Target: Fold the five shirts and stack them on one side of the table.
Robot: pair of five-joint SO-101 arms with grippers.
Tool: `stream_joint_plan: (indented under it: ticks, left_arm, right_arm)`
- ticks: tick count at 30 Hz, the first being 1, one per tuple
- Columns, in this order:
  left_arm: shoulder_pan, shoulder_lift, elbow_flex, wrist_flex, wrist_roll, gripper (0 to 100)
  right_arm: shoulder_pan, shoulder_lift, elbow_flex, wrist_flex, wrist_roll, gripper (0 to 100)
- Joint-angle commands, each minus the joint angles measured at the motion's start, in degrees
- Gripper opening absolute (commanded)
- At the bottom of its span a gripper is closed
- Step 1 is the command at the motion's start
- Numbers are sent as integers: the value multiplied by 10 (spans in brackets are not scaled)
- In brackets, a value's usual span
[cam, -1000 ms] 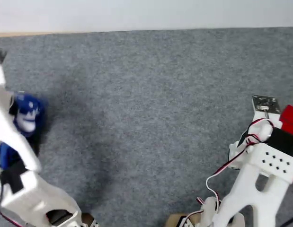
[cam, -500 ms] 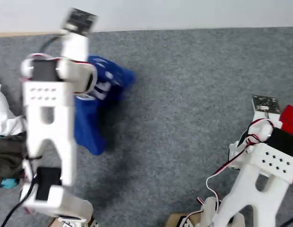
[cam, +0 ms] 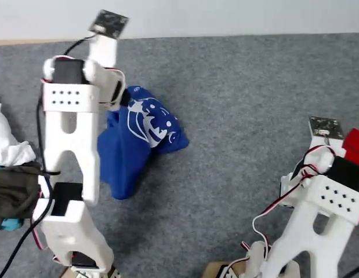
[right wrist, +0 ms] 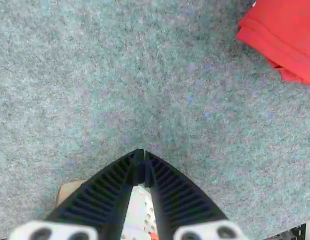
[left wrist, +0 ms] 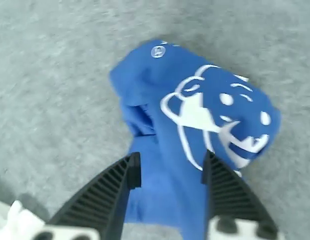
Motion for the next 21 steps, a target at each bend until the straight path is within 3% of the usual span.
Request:
stream_joint_plan:
  ticks: [1,10,15,21]
  left_arm:
    - [-36,-64,-2,17,4,209]
    - [-162,-110,280,9,-31,207]
    - [-205,-110,375,-62,-33,206]
    - [-210,-110,453,-133,-34,209]
  right_arm:
    - [-4,-21,-4,22,-7,9]
    - [-6,-19,-4,22,-7,9]
    - [-7,-16,-4,21,-7,9]
    - [-7,-16,-4,21,-4,9]
